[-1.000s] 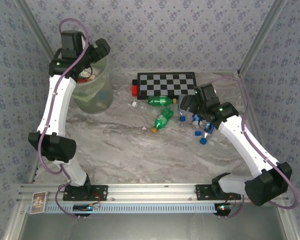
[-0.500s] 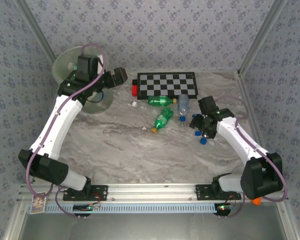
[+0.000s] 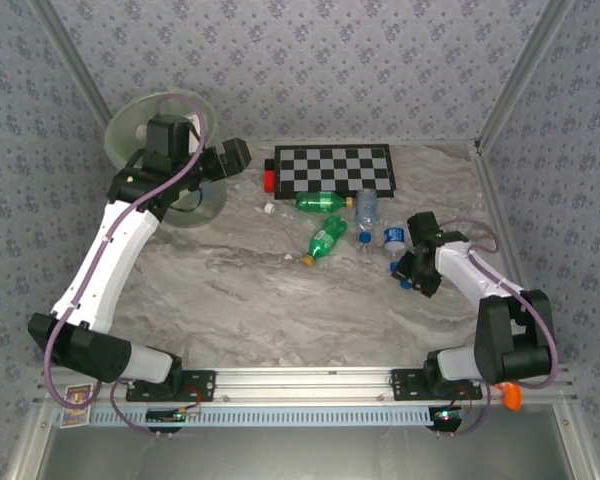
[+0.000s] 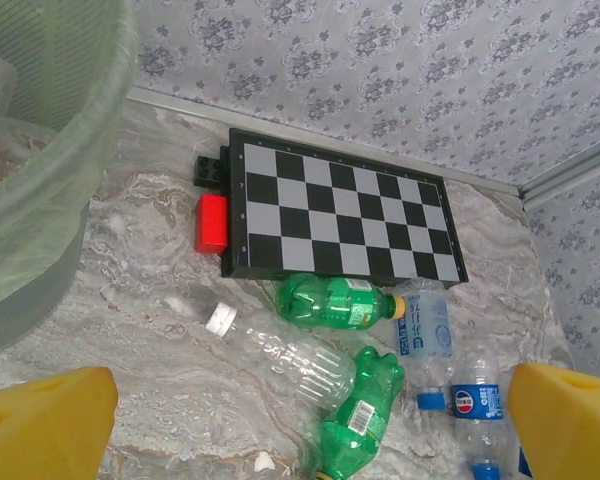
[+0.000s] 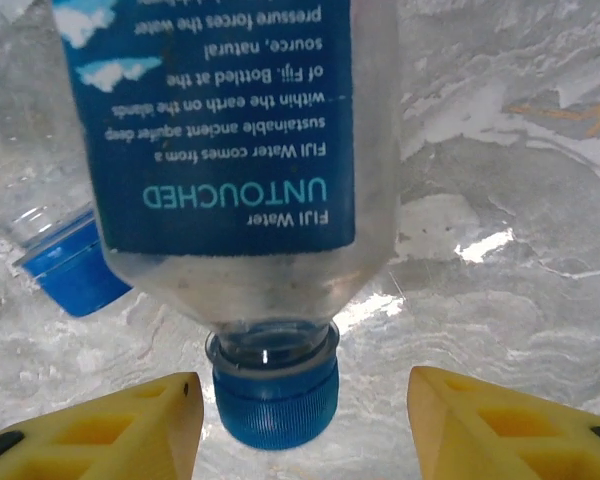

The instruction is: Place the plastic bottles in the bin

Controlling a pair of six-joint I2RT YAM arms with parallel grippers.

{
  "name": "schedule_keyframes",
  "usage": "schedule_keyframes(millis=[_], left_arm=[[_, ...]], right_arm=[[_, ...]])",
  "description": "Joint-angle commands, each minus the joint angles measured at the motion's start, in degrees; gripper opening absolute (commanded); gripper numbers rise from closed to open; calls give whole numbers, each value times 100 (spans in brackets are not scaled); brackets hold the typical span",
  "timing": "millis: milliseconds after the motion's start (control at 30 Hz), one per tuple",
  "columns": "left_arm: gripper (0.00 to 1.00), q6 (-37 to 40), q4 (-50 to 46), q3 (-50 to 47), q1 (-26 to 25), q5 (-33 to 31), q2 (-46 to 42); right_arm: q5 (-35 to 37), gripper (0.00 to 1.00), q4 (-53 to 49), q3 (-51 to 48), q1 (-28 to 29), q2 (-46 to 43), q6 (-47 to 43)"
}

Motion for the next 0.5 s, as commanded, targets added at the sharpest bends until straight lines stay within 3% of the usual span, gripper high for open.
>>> schedule_keyframes(millis=[0,300,467], left_arm=[[100,88,119,-8,-14,-29,-144],[100,106,128,89,-14,-78,-77],[100,45,84,181,4,-103,1]], right_arm=[[88,56,322,-136,-27,146,-123],[536,49,867,-410,-8,226,-269],[834,34,838,-423,60,-61,-399]])
